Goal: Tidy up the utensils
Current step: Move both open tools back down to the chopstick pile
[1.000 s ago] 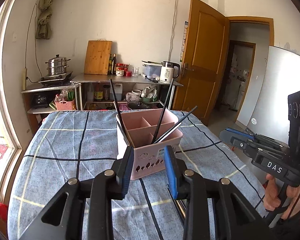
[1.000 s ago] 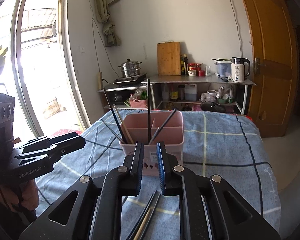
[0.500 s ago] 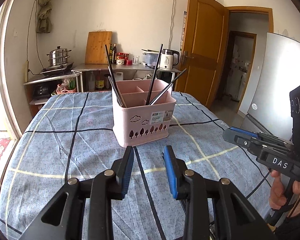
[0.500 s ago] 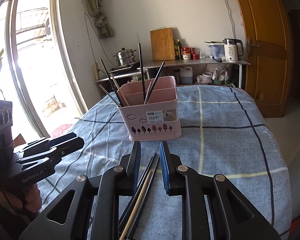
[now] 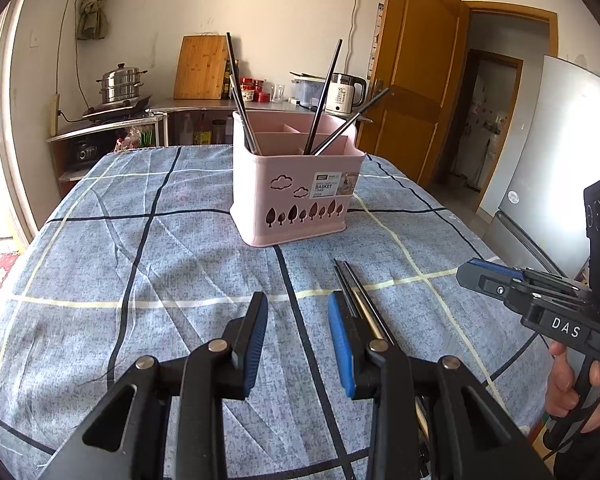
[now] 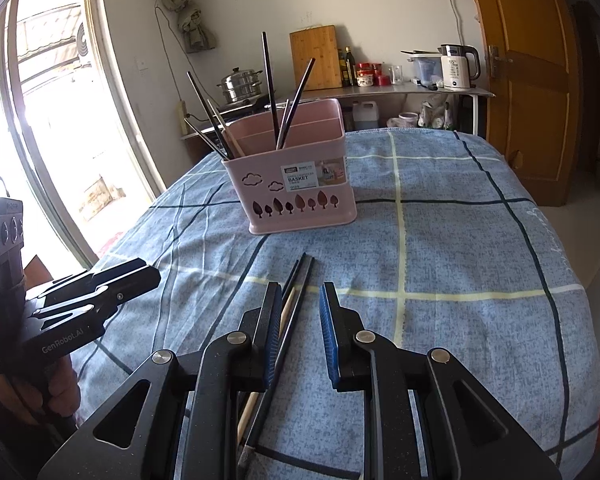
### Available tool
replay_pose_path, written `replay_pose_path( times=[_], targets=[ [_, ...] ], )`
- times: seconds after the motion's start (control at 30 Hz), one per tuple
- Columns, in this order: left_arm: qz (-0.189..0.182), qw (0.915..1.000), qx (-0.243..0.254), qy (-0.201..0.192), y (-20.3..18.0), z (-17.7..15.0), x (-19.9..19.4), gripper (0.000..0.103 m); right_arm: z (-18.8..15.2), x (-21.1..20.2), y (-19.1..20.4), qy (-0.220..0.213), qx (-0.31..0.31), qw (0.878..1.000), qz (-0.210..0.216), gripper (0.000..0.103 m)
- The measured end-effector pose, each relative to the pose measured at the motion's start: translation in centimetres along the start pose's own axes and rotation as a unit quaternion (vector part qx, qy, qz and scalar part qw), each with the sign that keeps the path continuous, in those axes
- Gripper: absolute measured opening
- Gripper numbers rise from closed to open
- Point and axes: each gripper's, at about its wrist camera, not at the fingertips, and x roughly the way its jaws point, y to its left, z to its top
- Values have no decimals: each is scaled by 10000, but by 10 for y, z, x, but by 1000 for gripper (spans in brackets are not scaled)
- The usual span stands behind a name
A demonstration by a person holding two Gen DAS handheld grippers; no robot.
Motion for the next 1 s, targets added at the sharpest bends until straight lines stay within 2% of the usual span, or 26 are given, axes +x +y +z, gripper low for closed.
replay_pose_path(
  times=[0.7, 1.0],
  targets=[
    [-100, 9990, -161, 413, 11, -16, 20, 33, -22, 67, 12, 1006, -137, 9946, -204, 20],
    [-186, 9981, -180, 559, 7, -15, 28, 33, -25, 72, 14, 1108, -301, 9930, -263, 20]
  ],
)
